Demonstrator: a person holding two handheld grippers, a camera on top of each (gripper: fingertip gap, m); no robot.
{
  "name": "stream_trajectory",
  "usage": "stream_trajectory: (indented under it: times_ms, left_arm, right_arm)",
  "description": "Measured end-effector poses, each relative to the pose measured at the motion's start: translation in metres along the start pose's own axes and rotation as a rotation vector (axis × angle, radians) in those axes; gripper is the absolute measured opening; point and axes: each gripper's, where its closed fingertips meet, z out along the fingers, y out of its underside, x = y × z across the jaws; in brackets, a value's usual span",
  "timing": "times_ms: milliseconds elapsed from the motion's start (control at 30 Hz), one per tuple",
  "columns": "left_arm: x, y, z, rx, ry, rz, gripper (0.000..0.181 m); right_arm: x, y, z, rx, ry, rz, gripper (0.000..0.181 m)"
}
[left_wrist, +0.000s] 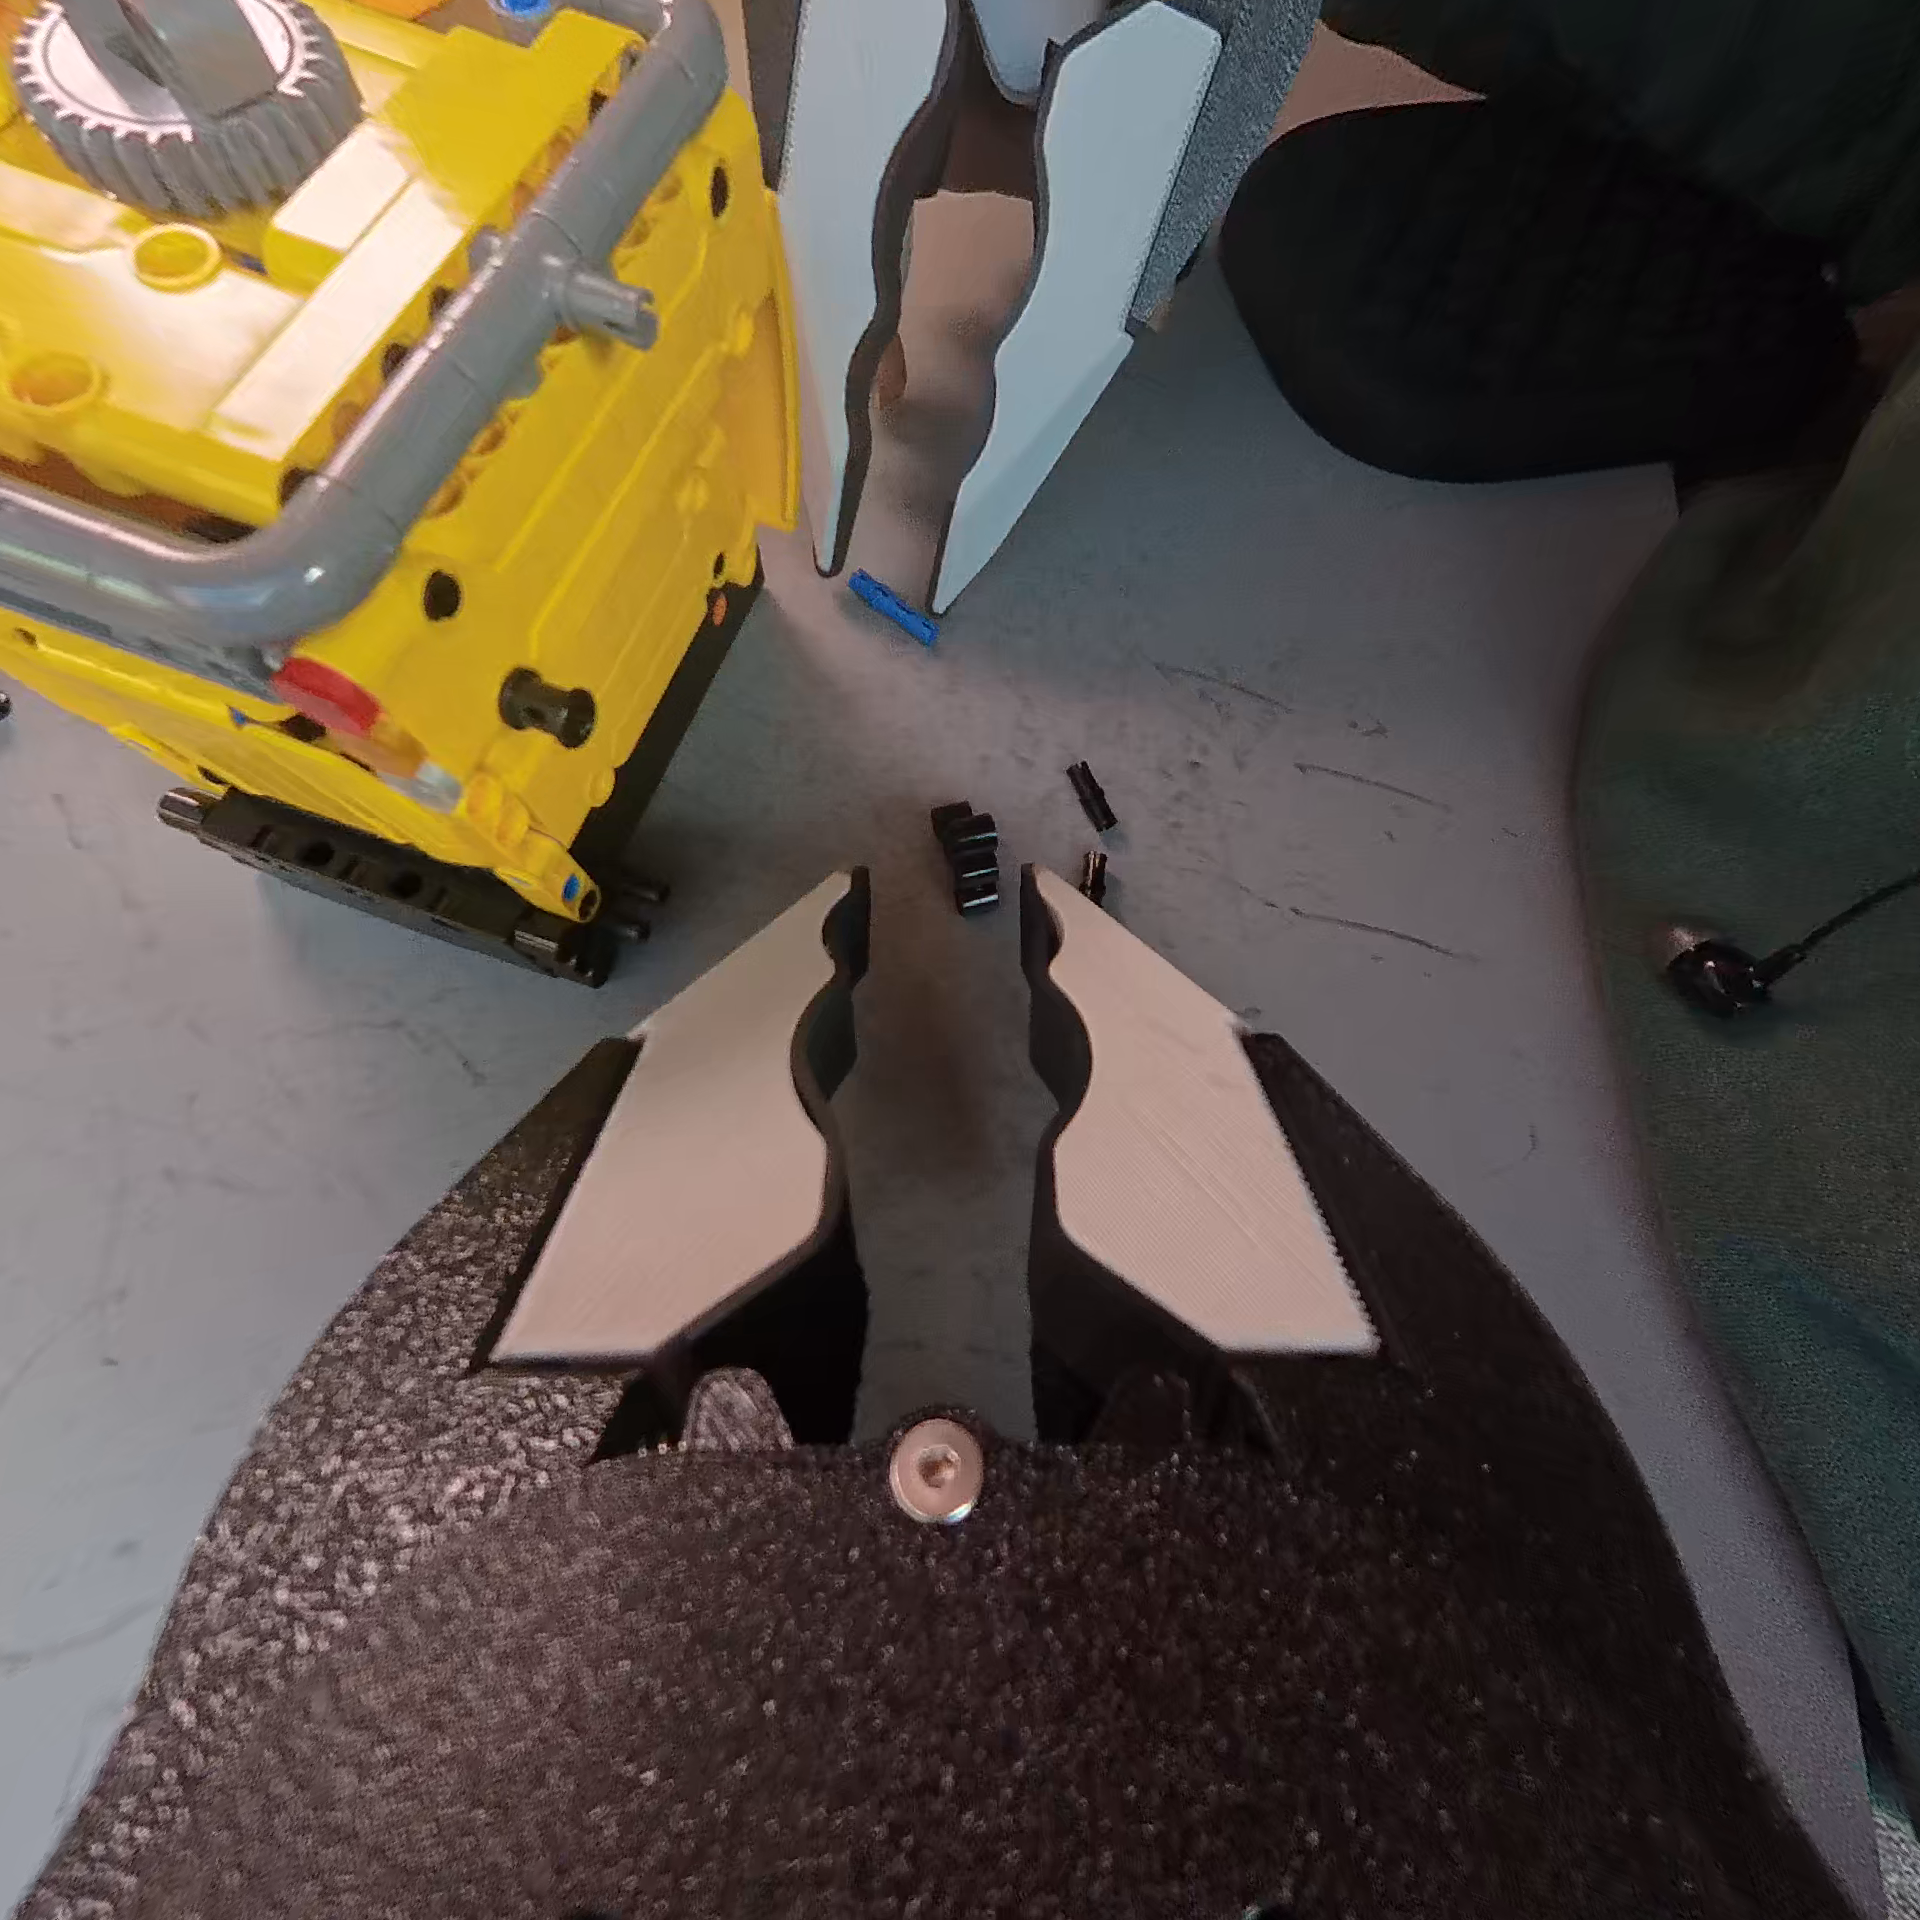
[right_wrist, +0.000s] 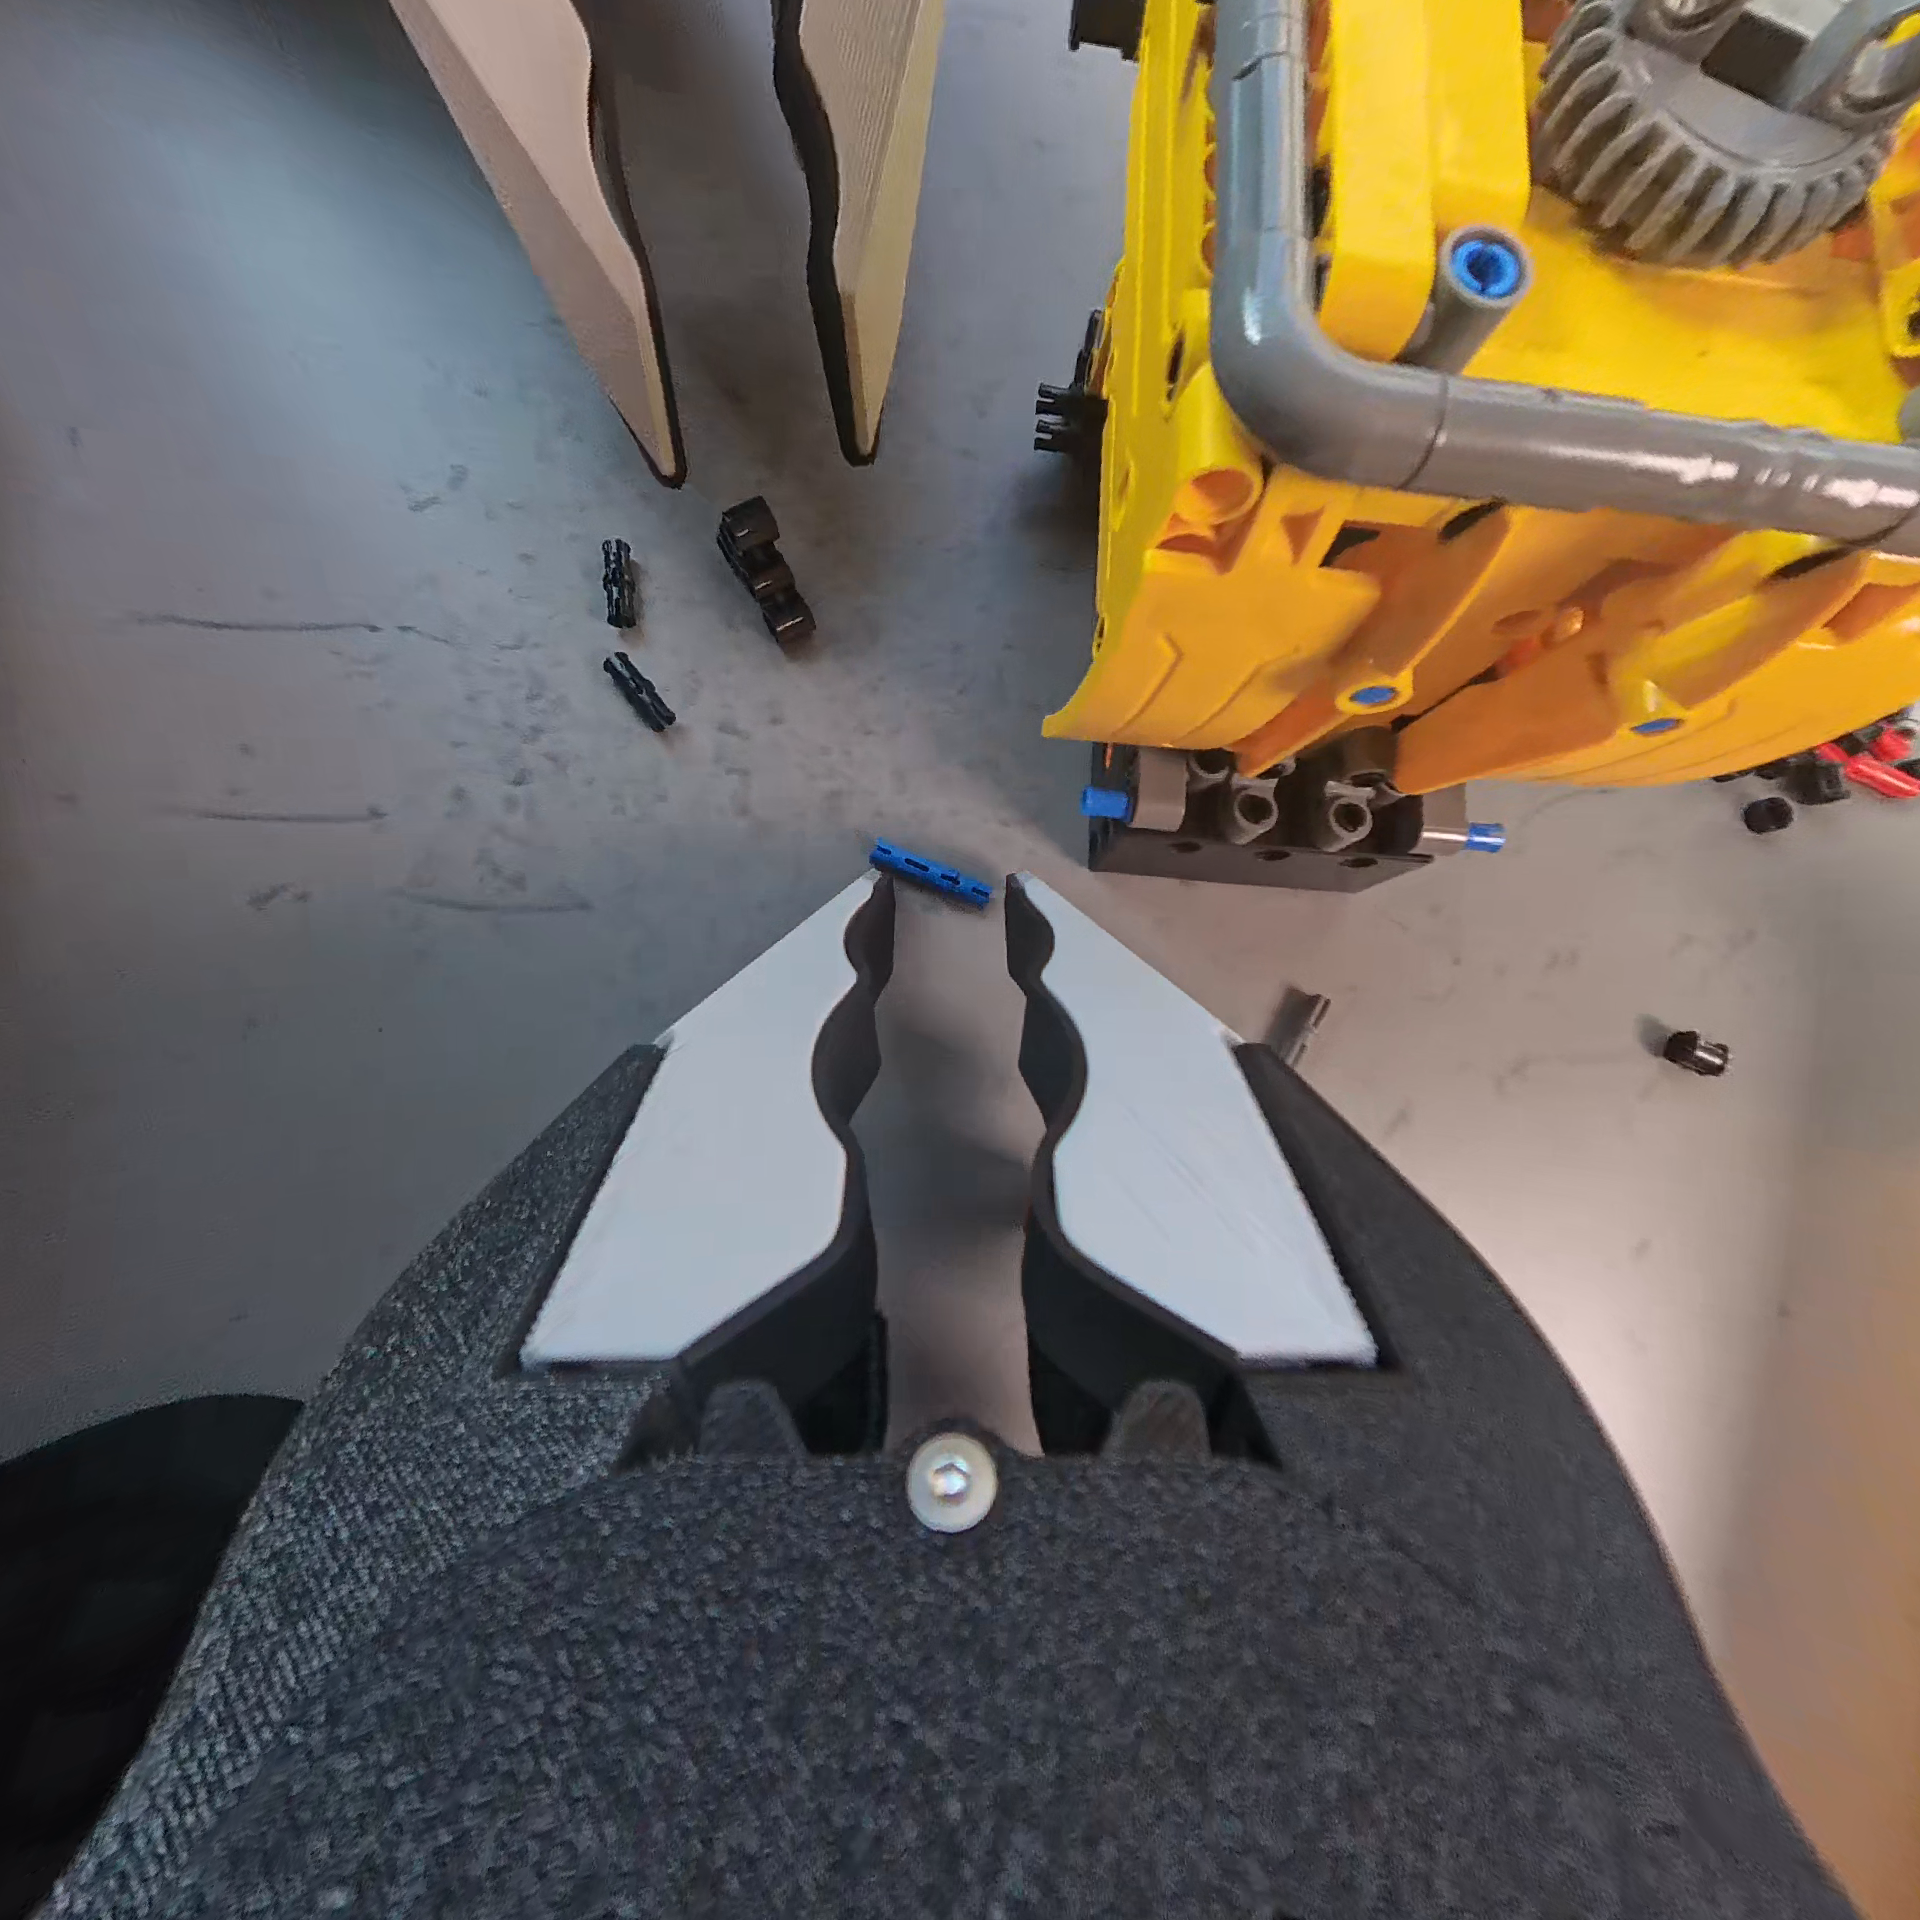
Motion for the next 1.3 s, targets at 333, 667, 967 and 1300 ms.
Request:
stream_trajectory:
  times_ms: [333,667,967,1300]
  left_arm:
    - [0.004,0.006,0.006,-0.031,0.017,0.011,0.019]
    - [0.011,-0.005,0.017,-0.006,0.132,-0.193,0.007]
    - [0.013,-0.027,0.001,0.176,0.396,-0.609,0.007]
    - [0.001,0.0,0.009,0.003,0.098,-0.172,0.035]
  right_arm:
    - [-0.004,0.002,-0.003,-0.003,-0.018,-0.002,0.017]
    - [-0.029,-0.049,0.01,0.139,-0.018,-0.188,0.017]
    - [-0.03,-0.061,0.007,0.18,0.068,-0.298,0.009]
    - [-0.04,-0.032,0.023,0.014,-0.133,-0.08,0.009]
